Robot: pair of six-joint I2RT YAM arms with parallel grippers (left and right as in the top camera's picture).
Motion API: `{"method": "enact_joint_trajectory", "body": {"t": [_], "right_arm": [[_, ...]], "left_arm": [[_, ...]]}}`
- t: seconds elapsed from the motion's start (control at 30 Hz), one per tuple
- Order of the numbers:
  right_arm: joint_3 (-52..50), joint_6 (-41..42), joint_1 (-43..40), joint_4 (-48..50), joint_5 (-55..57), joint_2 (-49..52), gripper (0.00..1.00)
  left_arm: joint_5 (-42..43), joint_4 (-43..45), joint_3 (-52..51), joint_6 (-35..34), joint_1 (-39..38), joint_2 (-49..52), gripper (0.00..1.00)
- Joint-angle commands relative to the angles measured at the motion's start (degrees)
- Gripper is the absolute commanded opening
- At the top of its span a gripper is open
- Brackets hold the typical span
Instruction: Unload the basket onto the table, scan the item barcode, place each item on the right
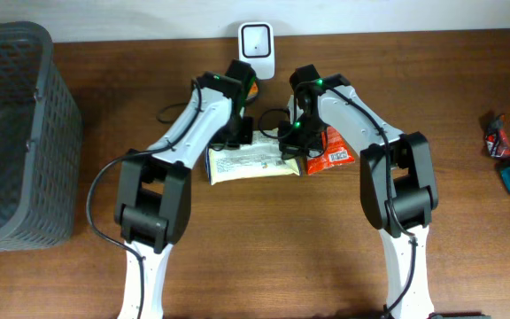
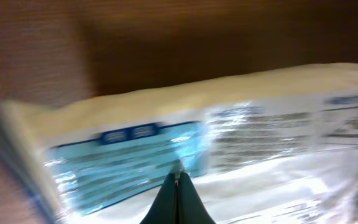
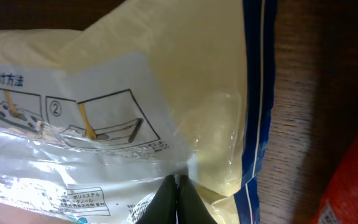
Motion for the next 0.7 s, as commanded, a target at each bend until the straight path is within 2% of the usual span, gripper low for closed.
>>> {"method": "enact_joint_trajectory", "body": {"t": [0.0, 0.13, 0.3, 0.37, 0.4, 0.43, 0.47, 0.6, 0.63, 0.67], "right_arm": [[-2.97, 1.57, -0.52, -0.55, 9.11, 2.84, 0.04], [-2.10, 1.97, -0.46, -1.07, 7.61, 2.58, 0.04], [3.96, 1.18, -0.46, -6.91, 7.72, 0.92, 0.04], [7.69, -0.22, -0.48, -9.60, 7.65, -1.18, 0.04], [8.92, -0.22, -0.46, -10.47, 7.63, -1.90, 0.04], [10.25, -0.24, -0.46, -11.52, 7.61, -2.56, 0.14], [12.00, -0.90, -0.46, -13.09, 7.52, -3.15, 0.29], [19.98, -5.77, -0.42, -21.14, 7.39, -3.80, 0.76], [21.27, -6.36, -0.42, -22.43, 7.48, -3.80, 0.98], [22.21, -6.51, -0.44, -23.08, 7.91, -3.82, 0.98]], "left_arm": [[-4.50, -4.17, 5.07, -0.15, 3.91, -0.85, 0.00], [-4.50, -6.64, 7.89, -0.15, 5.84, -1.18, 0.00], [-4.24, -8.50, 8.20, -1.88, 8.92, -1.92, 0.00], [-0.94, -9.88, 8.09, -2.27, 10.64, -1.90, 0.00], [1.22, -10.19, 7.87, -2.25, 11.13, -1.90, 0.08], [3.17, -10.29, 7.67, -1.70, 11.41, -1.90, 0.16], [5.03, -10.21, 7.41, -0.72, 11.61, -1.86, 0.28], [11.80, -9.05, 5.38, 3.15, 11.72, -1.79, 0.91], [12.52, -8.59, 4.72, 3.82, 11.69, -1.77, 1.00], [12.76, -7.85, 3.54, 4.07, 11.65, -1.79, 0.99]]}}
